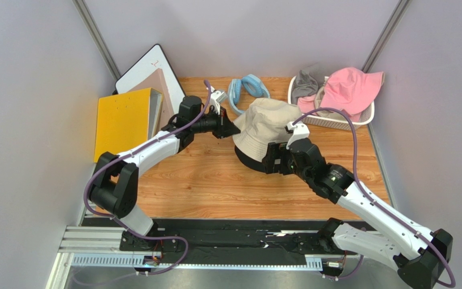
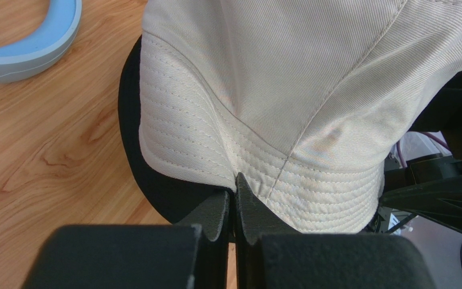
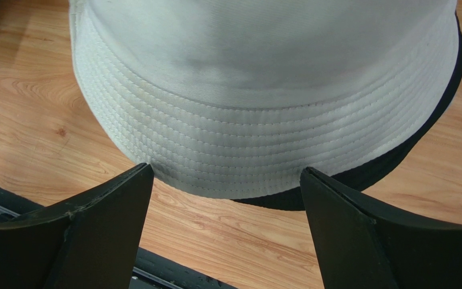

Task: Stack the hats
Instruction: Stack the hat on the hat.

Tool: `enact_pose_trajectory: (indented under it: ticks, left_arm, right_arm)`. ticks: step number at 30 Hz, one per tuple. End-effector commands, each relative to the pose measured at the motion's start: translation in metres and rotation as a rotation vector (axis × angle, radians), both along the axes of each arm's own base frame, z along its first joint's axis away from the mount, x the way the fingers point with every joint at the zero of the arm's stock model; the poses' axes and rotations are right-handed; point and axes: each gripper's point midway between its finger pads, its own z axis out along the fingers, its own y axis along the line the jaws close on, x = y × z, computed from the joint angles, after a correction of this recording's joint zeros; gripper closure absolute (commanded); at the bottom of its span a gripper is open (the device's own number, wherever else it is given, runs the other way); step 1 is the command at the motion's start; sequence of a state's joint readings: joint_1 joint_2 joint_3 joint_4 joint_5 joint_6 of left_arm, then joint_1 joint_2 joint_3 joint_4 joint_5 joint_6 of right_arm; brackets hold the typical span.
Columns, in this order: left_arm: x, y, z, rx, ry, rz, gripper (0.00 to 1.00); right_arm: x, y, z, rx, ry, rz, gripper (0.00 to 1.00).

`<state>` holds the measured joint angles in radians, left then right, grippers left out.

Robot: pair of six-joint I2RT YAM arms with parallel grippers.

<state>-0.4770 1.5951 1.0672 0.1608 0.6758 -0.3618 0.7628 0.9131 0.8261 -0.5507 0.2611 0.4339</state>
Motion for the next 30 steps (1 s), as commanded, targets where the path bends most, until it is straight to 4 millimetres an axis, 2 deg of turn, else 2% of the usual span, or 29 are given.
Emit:
enact_pose_trajectory:
  ticks: [1,7,14,22,25,26,30]
  left_arm:
    - [-0.01,0.002,0.007,-0.013,-0.01,-0.031,1.0]
    - [-0.011,0.002,0.009,-0.016,-0.014,-0.032,1.0]
    - [-0.013,0.003,0.009,-0.007,-0.012,-0.037,1.0]
    - [-0.017,0.001,0.004,0.004,-0.015,-0.052,1.0]
    - [-0.02,-0.002,0.003,0.004,-0.018,-0.06,1.0]
    - [-0.02,-0.002,0.002,0.005,-0.016,-0.062,1.0]
    - [-0.022,-0.003,-0.004,0.02,-0.011,-0.054,1.0]
  right_arm:
    - [0.012,-0.004,0.012,0.088,-0.079,-0.097,0.04]
    - [0.01,-0.007,-0.004,0.09,-0.03,-0.142,0.05]
    - [0.012,-0.009,-0.003,0.131,-0.036,-0.189,0.01]
    - [0.015,-0.004,-0.001,0.232,-0.066,-0.208,0.03]
    - [0.017,-0.002,-0.001,0.254,-0.077,-0.212,0.14]
    - [0.018,-0.002,-0.001,0.257,-0.078,-0.218,0.24]
    - [0.016,-0.006,-0.006,0.265,-0.081,-0.231,0.43]
